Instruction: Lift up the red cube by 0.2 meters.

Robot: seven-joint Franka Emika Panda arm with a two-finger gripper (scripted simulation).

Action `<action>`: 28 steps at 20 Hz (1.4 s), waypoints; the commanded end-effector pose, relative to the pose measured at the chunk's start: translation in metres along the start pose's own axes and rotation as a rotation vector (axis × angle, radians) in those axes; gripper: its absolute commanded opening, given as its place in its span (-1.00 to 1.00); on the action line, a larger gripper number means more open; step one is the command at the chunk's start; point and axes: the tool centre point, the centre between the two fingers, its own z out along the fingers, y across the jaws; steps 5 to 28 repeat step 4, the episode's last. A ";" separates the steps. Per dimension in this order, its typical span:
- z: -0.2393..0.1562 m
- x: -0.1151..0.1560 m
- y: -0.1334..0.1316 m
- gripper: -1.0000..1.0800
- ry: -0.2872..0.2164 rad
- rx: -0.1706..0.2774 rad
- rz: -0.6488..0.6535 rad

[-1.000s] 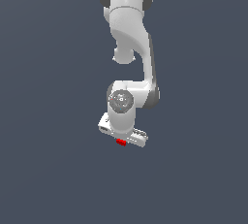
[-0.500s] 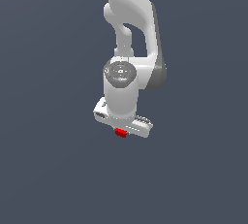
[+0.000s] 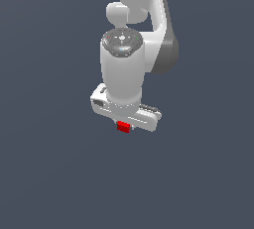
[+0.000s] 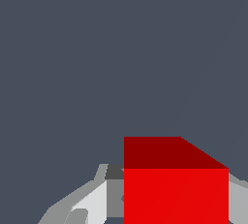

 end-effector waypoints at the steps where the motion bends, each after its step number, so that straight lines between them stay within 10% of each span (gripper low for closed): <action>1: -0.008 0.000 0.000 -1.00 -0.001 -0.001 0.000; 28: -0.011 0.000 0.000 -1.00 -0.001 -0.001 0.000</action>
